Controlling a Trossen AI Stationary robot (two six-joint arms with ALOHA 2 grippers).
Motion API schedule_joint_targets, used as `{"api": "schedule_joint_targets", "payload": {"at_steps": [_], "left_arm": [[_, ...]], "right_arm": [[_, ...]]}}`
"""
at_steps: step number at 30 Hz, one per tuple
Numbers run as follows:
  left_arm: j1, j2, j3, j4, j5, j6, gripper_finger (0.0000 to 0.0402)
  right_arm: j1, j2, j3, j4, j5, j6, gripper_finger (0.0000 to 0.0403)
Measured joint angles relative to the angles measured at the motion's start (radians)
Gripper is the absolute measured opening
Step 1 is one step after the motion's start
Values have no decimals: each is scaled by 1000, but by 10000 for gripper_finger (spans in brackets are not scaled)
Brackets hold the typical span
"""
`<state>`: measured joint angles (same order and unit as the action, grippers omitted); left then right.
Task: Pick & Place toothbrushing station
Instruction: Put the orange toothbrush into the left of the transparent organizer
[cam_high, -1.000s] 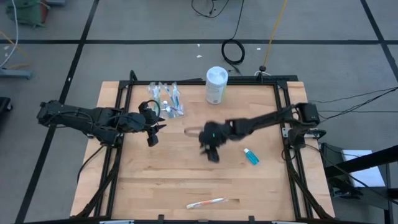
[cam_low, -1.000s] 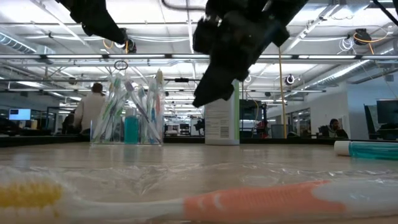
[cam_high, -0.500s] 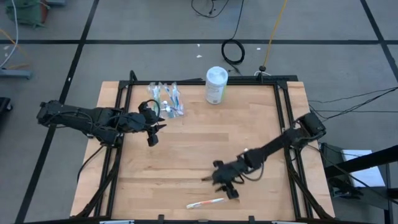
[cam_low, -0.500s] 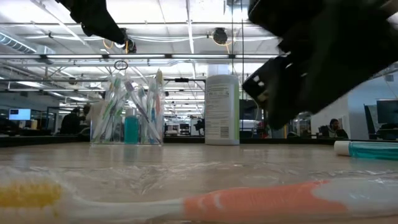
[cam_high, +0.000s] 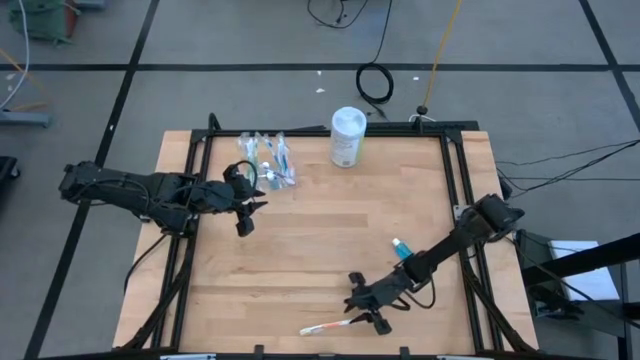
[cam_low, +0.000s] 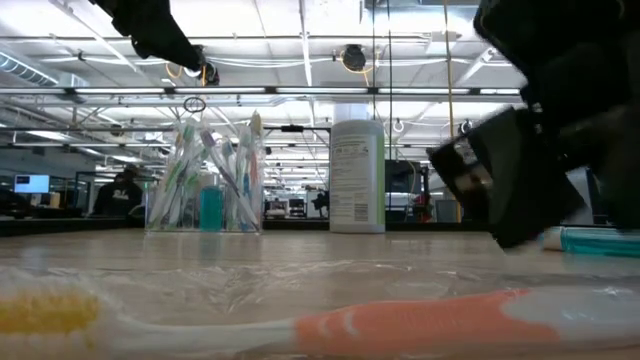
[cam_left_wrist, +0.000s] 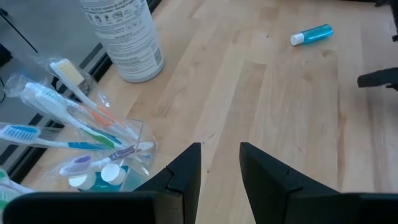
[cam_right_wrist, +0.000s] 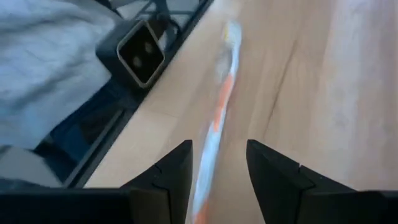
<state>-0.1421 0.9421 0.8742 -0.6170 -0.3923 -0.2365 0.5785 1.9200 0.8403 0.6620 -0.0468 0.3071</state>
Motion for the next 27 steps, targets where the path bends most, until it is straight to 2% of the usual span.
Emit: {"api": "schedule_joint_targets", "payload": {"at_steps": [2, 6, 16, 20, 27], "left_arm": [[0, 0, 0, 0, -1, 7, 118], [0, 0, 0, 0, -1, 11, 118], [0, 0, 0, 0, 0, 24, 118], [0, 0, 0, 0, 0, 24, 118], [0, 0, 0, 0, 0, 21, 118]], "right_arm": [[0, 37, 0, 66, -51, 46, 141], [6, 83, 1, 168, -57, 72, 141], [5, 130, 4, 179, -29, 44, 138], [0, 130, 4, 173, -29, 47, 108], [-31, 128, 6, 165, -40, 59, 15]]}}
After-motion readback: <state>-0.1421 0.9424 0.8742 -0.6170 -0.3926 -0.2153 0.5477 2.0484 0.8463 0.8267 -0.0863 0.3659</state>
